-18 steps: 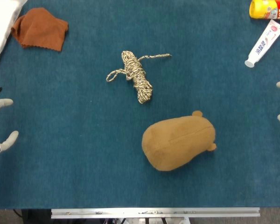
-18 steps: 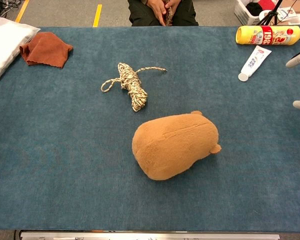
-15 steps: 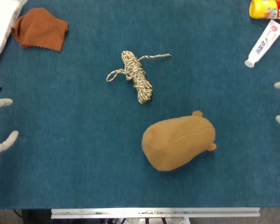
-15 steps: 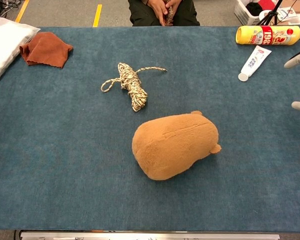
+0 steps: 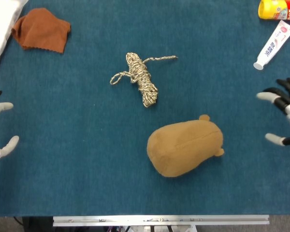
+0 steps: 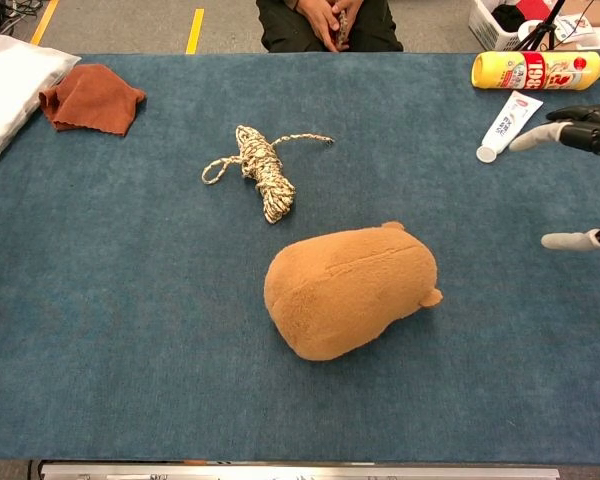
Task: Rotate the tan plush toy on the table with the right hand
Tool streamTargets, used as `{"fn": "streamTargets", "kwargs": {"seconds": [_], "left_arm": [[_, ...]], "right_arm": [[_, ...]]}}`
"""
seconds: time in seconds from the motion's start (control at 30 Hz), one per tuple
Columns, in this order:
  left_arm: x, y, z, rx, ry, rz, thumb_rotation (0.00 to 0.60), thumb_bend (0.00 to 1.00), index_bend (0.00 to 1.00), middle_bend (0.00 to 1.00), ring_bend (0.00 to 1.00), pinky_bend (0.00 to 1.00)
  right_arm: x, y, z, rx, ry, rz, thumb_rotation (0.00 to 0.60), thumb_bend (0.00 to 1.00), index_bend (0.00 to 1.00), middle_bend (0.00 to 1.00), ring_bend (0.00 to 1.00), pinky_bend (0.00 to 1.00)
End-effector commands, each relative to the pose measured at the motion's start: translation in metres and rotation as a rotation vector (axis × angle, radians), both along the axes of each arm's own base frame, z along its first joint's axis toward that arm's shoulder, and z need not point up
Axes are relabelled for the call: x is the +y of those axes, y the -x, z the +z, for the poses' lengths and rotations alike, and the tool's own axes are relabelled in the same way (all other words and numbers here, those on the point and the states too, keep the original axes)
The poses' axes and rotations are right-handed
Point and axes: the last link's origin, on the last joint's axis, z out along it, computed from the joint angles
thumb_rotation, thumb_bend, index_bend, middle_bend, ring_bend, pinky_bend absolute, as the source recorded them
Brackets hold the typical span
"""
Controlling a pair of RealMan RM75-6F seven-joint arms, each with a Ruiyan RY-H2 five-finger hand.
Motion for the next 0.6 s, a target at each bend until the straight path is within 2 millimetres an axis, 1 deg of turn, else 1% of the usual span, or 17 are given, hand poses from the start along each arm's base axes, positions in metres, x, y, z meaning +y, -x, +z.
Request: {"fn": "streamTargets", "kwargs": {"seconds": [0.03,0.17,0.33,0.6], "left_arm": [[-0.001,0.000,0.000,-0.002,-0.002,0.000,0.600,0.21,0.27,0.14,0.04,0.08],[-0.003,0.001,0.002,-0.003,-0.007,0.005,0.600,0.21,0.27,0.14,0.04,0.08],[-0.005,0.002,0.004,-0.005,-0.013,0.012,0.600,0.21,0.27,0.14,0.04,0.08],[-0.006,0.004,0.005,-0.005,-0.015,0.019,0.600,0.21,0.27,0.14,0.04,0.08]], "right_arm": [[-0.002,-0.017,-0.011,-0.006,-0.068,0.059,0.600,0.00,0.19,0.23,0.07,0.05],[-0.005,-0.034,-0.027,-0.015,-0.127,0.115,0.600,0.00,0.16,0.23,0.07,0.05],[-0.008,-0.053,-0.047,-0.036,-0.200,0.153,0.600,0.00,0.13,0.22,0.07,0.05],[-0.014,-0.068,-0.076,-0.021,-0.278,0.176,0.600,0.00,0.13,0.21,0.07,0.05]]}}
